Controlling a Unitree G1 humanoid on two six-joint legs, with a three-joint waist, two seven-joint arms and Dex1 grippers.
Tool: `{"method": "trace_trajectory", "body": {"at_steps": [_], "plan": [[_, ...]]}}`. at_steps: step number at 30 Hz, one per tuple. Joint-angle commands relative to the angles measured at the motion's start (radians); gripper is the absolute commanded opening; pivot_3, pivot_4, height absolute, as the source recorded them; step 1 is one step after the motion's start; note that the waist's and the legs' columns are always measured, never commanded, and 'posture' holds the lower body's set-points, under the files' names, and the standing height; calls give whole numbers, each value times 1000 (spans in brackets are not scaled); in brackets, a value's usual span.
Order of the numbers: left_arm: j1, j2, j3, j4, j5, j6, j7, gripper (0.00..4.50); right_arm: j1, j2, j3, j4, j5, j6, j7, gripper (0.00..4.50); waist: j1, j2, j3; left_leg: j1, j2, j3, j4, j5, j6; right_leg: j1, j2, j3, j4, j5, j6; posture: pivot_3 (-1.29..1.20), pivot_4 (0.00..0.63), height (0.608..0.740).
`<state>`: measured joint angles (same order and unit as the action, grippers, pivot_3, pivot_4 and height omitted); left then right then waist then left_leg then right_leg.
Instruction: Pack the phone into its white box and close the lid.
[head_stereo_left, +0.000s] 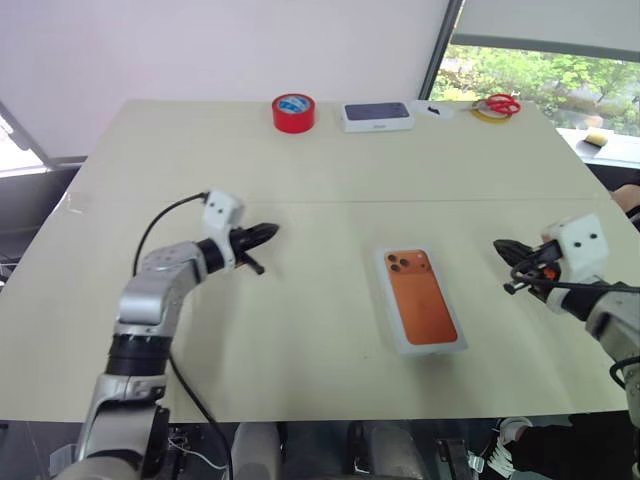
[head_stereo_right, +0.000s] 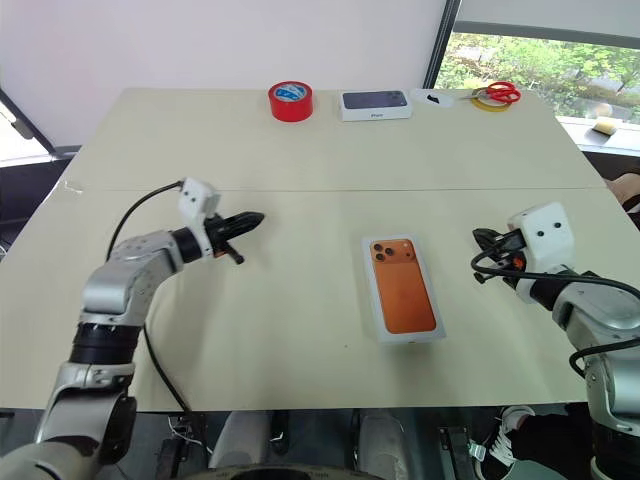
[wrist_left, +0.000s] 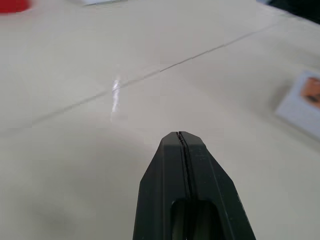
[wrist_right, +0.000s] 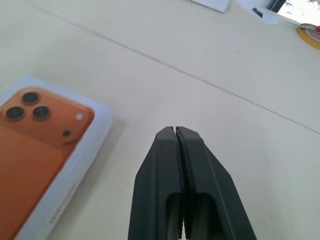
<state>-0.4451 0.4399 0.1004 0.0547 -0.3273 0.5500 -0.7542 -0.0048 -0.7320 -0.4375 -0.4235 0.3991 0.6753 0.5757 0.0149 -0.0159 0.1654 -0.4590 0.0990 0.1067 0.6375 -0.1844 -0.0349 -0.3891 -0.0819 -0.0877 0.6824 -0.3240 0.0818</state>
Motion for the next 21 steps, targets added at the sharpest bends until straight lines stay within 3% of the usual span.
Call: {"method": "trace_trajectory", "body": {"at_steps": [1,11,21], "plan": [[52,52,70,-67,-7,-47,24,0,-25,1,-29,35,26,-44,25,65,-3,0,0,0,0,0,0,0,0,0,0,0,0,0,0,0,150,730],[92,153,156,-48,-29,-60,44,0,-82,25,26,51,44,-46,19,65,-1,0,0,0,0,0,-1,0,0,-1,0,0,0,0,0,0,150,730],[90,162,154,-50,-37,-60,68,0,-98,41,53,59,47,-59,10,65,-3,0,0,0,0,1,-1,0,0,-1,0,0,0,0,0,0,150,730]]}}
